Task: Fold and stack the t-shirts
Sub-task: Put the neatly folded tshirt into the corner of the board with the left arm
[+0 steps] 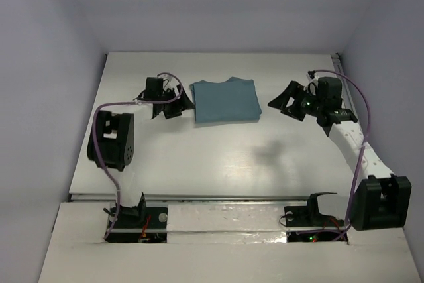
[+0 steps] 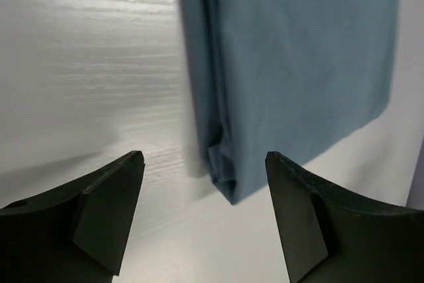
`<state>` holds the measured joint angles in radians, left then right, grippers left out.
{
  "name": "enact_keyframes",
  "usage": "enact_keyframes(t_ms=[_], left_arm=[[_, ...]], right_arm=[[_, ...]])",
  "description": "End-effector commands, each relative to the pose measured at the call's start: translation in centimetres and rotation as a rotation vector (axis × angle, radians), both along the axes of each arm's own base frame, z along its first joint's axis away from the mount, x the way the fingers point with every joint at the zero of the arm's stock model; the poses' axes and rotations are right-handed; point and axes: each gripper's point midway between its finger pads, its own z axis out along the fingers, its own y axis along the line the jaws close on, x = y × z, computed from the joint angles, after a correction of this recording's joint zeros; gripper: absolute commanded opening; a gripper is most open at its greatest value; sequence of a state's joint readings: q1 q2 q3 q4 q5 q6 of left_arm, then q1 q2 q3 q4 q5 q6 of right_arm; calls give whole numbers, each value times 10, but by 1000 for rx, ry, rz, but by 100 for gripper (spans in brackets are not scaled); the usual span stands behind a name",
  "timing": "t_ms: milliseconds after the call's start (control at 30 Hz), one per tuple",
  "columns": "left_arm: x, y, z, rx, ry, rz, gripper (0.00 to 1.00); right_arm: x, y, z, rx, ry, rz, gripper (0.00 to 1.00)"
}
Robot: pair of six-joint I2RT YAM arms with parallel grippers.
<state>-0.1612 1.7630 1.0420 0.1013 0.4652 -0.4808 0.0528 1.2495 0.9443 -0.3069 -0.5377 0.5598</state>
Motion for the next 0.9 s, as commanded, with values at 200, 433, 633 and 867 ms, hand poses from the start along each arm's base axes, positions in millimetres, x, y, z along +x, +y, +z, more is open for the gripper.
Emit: enact_keyframes(t_ms=[200,433,633,867], left_arm=[[46,-29,-32,-23,41,-54,74],[61,-65,-77,108,111,-88,72],[88,-91,-63,48,69,-75,27],[153,-80,19,-6,-116,-11,0]], right_arm=[[-19,-6,41,-38,-117,-11,82],[-30,-7,56,-33,-136,-23,82],[-33,-7,65,-25,-144,-24,82],[-35,-4,55,-9,-114,-16,81]])
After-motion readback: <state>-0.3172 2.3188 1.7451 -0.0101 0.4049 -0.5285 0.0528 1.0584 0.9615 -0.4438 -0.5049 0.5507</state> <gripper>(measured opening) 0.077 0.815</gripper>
